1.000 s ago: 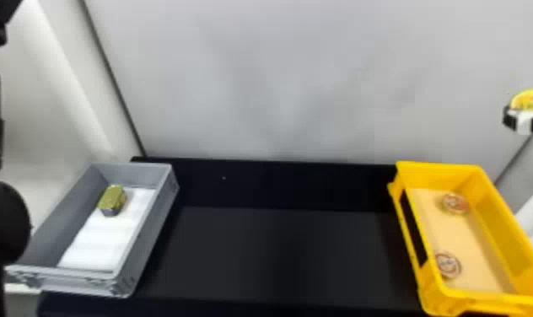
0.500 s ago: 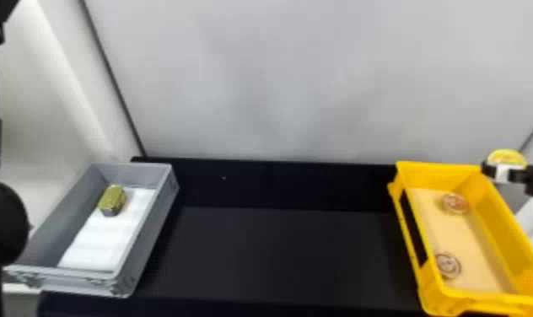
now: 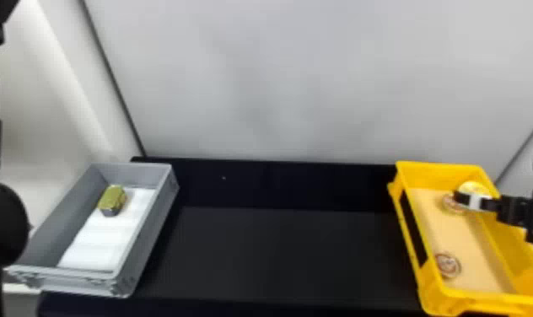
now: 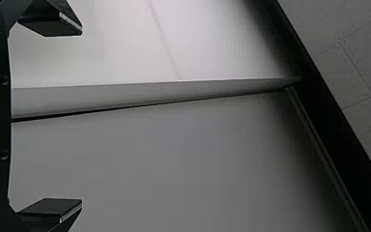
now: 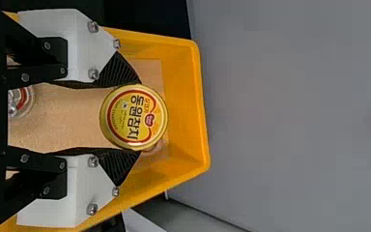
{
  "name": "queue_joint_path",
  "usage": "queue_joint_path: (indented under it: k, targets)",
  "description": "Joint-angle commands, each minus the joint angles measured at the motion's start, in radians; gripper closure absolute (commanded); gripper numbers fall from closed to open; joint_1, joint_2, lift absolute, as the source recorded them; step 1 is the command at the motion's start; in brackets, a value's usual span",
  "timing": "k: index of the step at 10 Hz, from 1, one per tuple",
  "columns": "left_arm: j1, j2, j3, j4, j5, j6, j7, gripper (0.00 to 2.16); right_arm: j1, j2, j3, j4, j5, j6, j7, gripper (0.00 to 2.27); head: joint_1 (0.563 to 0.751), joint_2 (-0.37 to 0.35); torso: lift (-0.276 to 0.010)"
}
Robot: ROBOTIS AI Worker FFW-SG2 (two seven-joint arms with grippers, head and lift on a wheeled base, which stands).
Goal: Pick up the round yellow can and place it in the yellow rectangular box
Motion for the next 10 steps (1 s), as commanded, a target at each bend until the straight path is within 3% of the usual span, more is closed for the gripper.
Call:
queue_joint_path:
  k: [1, 4, 10]
  targets:
    - [0.002, 0.0, -0.005, 0.005, 0.0, -0.004, -0.001, 0.04, -0.077, -0.015, 0.091, 0.214, -0.048, -0.116, 0.01, 0.71, 0.694, 0.054, -0.003]
    - [0.002, 0.0, -0.008, 0.01, 0.0, -0.009, -0.001, 0.04, -0.112, -0.015, 0.116, 0.298, -0.044, -0.119, 0.01, 0.71, 0.694, 0.054, -0.003]
    - [0.003, 0.0, -0.009, 0.01, -0.001, -0.015, -0.001, 0.03, -0.082, -0.025, 0.102, 0.323, -0.017, -0.107, 0.016, 0.71, 0.694, 0.054, -0.003]
